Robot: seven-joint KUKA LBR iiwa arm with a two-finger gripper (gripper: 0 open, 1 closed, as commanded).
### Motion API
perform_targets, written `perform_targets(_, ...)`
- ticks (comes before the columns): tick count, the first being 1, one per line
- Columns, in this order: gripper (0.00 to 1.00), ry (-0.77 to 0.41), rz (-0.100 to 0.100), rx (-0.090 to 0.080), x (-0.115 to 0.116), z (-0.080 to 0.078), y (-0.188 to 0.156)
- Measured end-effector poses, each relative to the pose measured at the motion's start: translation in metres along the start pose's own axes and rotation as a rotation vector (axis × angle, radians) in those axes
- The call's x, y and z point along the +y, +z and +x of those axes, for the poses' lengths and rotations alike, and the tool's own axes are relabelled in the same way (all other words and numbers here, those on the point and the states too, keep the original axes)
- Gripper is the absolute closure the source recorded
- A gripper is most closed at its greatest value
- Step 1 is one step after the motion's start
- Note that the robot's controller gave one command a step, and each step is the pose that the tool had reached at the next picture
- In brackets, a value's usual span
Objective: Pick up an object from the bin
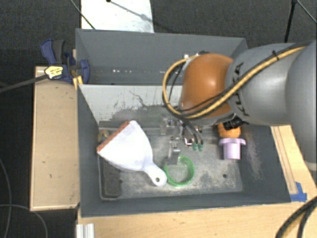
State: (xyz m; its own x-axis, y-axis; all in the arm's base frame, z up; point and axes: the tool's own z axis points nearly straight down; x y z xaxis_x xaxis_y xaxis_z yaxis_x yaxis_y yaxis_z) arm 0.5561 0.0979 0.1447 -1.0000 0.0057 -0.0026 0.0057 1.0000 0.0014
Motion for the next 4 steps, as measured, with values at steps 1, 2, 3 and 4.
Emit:
perform_targets(1,0.00,0.000,0.000,0.000,0.000,0.000,0.000)
perform_targets(2,0.00,0.041,0.001,0.000,0.035,0.038,0.010)
perform_targets(3,0.00,-0.049,0.000,0.001,0.044,0.067,0.028)
perform_targets(4,0.00,0.051,0.000,0.001,0.039,0.067,0.052)
